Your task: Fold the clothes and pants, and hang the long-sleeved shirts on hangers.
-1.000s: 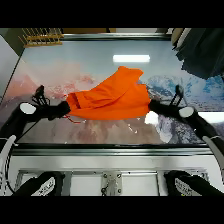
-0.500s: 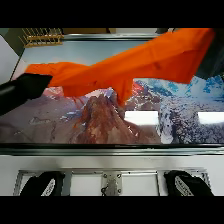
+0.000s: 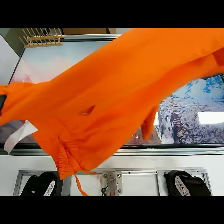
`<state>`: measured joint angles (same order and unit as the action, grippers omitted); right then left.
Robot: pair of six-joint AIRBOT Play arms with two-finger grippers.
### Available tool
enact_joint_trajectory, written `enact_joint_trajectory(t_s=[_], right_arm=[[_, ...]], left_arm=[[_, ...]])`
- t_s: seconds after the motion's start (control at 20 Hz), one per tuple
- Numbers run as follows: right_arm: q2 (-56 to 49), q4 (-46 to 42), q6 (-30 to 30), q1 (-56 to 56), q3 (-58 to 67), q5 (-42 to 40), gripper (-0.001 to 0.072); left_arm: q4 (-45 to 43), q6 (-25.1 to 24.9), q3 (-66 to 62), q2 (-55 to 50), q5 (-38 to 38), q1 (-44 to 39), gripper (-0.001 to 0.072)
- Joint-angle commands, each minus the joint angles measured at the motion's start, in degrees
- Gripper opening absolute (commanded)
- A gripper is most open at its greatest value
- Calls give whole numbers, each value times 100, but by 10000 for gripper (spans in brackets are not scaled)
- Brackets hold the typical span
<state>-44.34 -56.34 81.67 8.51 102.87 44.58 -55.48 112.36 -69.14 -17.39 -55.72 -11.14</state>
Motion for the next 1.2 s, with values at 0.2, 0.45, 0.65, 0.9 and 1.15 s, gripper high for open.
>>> enact_joint_trajectory(t_s=[0.2, 0.45, 0.65, 0.9, 1.15], right_arm=[[-1563, 791, 170, -437, 37, 472, 4], [-3672, 210, 507, -791, 37, 649, 4], [-4570, 186, 623, -789, 37, 627, 4], [-4461, -428, 675, -789, 35, 1086, 5], [-3484, -1526, 691, -1040, -717, 2146, 4]], left_arm=[[-120, 800, 1263, -592, -201, -42, 13], [-1084, 380, 1620, -2490, 767, -42, 13], [-1062, -201, 750, -4645, 1849, 225, 13], [-1040, -745, -1008, -6745, 855, 914, 13], [-1040, -1502, -1309, -6981, 92, 1462, 13]])
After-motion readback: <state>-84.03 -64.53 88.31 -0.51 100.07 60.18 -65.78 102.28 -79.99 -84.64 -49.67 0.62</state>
